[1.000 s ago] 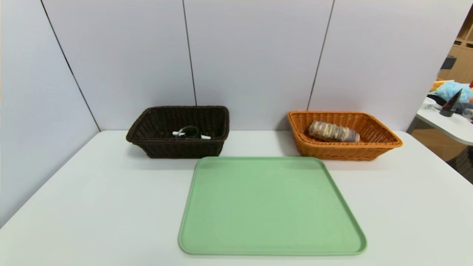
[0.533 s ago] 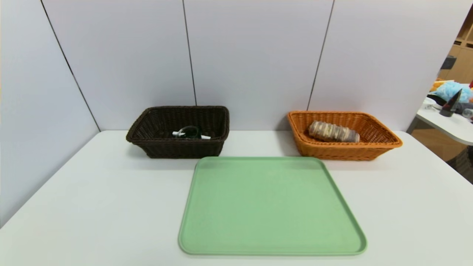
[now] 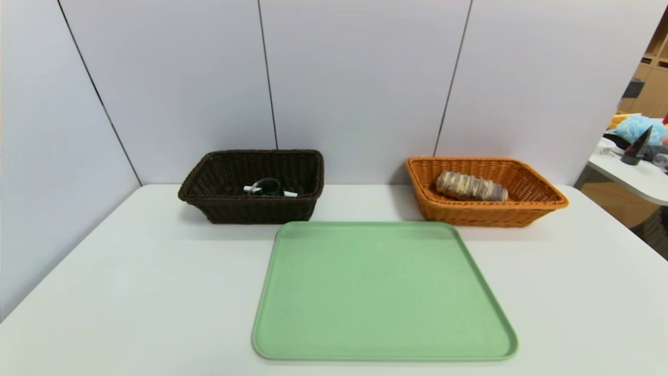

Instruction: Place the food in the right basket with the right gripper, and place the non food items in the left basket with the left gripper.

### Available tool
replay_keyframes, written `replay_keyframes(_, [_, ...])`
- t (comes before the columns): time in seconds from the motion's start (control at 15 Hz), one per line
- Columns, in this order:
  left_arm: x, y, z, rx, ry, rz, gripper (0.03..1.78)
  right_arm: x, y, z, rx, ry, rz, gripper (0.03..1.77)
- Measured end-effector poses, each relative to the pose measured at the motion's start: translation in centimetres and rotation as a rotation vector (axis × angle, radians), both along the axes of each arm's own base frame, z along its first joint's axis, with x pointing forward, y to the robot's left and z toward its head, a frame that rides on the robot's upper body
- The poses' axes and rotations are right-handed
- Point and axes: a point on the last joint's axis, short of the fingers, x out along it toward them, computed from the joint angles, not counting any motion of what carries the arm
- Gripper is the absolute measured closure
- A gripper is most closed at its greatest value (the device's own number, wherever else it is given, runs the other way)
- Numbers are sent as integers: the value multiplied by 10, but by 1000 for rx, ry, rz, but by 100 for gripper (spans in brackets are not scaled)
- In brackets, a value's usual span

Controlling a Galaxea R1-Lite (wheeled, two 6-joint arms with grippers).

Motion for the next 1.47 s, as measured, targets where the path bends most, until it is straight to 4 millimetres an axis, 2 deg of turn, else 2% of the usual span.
replay_keyframes(0.2, [7,2,-13,28,19,71,12,12,0,-6,1,-68,-5,10])
replay_keyframes(0.47, [10,2,-23,29,57,94,12,20,-1,-18,1,-50,-47,10])
replay_keyframes(1.0, [11,4,-26,45,66,181,12,39,-2,-41,3,-152,-56,10])
replay_keyframes(1.47, [14,4,-29,39,28,185,12,41,-2,-52,-2,-81,-78,10])
